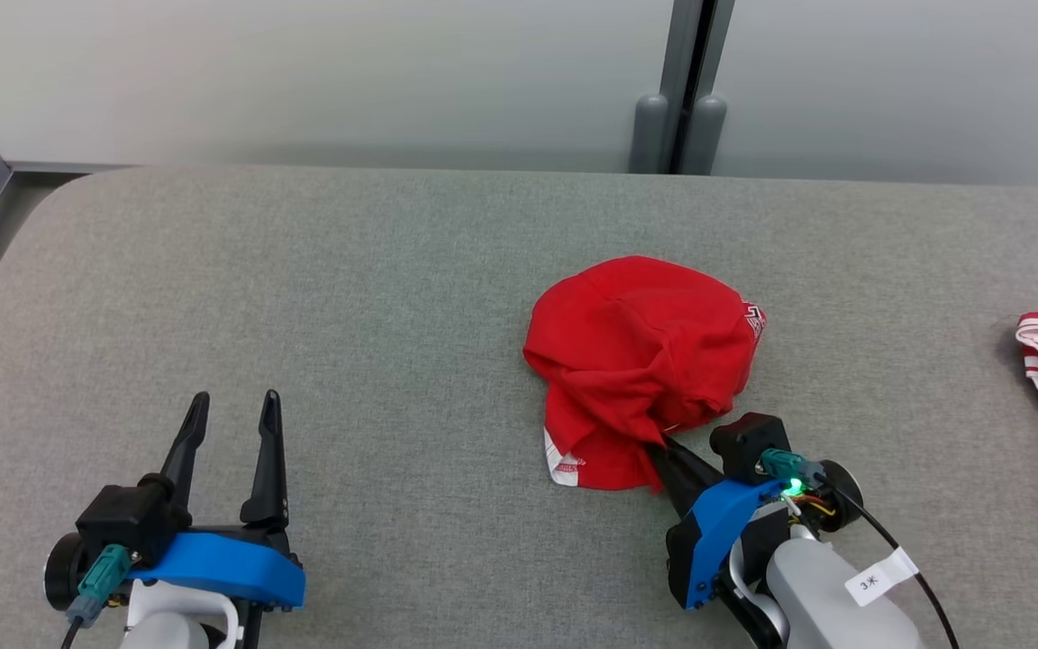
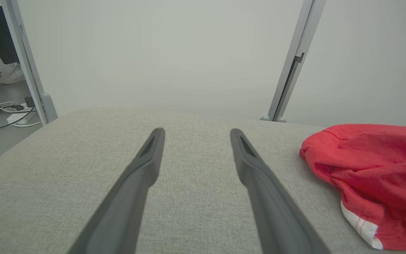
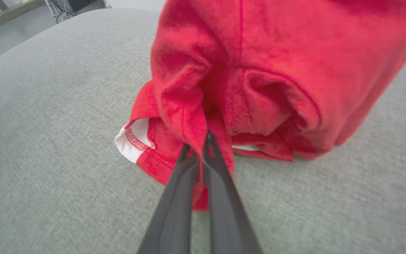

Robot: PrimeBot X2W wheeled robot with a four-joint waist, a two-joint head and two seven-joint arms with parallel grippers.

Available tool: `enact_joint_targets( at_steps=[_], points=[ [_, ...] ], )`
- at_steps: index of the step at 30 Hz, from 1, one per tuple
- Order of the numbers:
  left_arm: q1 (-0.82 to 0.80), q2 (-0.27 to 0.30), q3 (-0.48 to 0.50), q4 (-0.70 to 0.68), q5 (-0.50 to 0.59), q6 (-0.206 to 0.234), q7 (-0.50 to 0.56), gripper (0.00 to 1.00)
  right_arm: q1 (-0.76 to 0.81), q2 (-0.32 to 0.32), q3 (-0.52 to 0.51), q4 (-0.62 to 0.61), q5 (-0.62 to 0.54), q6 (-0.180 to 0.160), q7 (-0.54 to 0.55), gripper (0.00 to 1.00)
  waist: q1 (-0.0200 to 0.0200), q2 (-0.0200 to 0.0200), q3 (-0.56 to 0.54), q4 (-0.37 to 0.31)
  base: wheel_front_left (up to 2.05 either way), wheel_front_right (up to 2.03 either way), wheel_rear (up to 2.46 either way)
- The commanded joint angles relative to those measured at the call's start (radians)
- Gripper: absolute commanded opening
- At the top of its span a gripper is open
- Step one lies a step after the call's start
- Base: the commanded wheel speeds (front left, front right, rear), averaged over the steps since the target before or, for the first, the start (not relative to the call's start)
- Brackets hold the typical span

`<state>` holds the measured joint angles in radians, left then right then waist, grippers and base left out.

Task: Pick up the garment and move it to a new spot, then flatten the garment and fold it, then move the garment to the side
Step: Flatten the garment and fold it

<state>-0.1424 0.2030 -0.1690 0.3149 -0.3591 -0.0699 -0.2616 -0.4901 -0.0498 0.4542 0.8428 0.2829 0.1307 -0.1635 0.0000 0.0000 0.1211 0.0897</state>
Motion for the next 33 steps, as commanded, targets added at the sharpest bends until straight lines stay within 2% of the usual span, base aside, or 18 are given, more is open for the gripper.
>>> enact_joint_targets(
  at_steps=[1, 5, 11, 15, 22, 28, 33],
  points=[
    [0.012, -0.002, 0.007, 0.0, -0.002, 0.001, -0.004, 1.0, -0.02, -0.006, -0.01, -0.002, -0.007, 0.0, -0.018, 0.0, 0.0, 0.0, -0.016, -0.011, 0.0, 0.0, 0.0],
    [0.026, -0.006, 0.012, -0.002, -0.002, -0.002, -0.004, 1.0, -0.03, -0.037, -0.037, -0.065, -0.03, 0.0, -0.05, 0.0, 0.0, 0.0, -0.046, -0.024, 0.0, 0.0, 0.0],
    [0.038, -0.007, 0.016, -0.011, 0.003, -0.003, -0.004, 1.0, -0.061, -0.081, -0.059, -0.241, -0.074, 0.0, -0.066, 0.0, 0.0, 0.0, -0.072, -0.032, 0.0, 0.0, 0.0],
    [0.044, -0.009, 0.017, -0.017, 0.007, -0.005, -0.004, 1.0, -0.104, -0.112, -0.02, -0.381, -0.077, 0.0, -0.029, 0.0, 0.0, 0.0, -0.075, -0.032, 0.0, 0.0, 0.0],
    [0.034, -0.008, 0.026, -0.034, 0.009, -0.008, -0.004, 1.0, -0.235, -0.139, 0.089, -0.541, -0.013, 0.0, -0.001, 0.0, 0.0, 0.0, -0.054, -0.025, 0.0, 0.0, 0.0],
    [0.026, -0.009, 0.033, -0.041, 0.017, -0.01, -0.004, 1.0, -0.289, -0.187, 0.095, -0.633, 0.05, 0.0, -0.016, 0.0, 0.0, 0.0, -0.041, -0.023, 0.0, 0.0, 0.0],
    [0.015, -0.016, 0.032, -0.041, 0.02, -0.016, -0.004, 1.0, -0.168, -0.297, 0.01, -0.614, 0.075, 0.0, 0.036, 0.0, 0.0, 0.0, -0.026, -0.02, 0.0, 0.0, 0.0]
  ],
)
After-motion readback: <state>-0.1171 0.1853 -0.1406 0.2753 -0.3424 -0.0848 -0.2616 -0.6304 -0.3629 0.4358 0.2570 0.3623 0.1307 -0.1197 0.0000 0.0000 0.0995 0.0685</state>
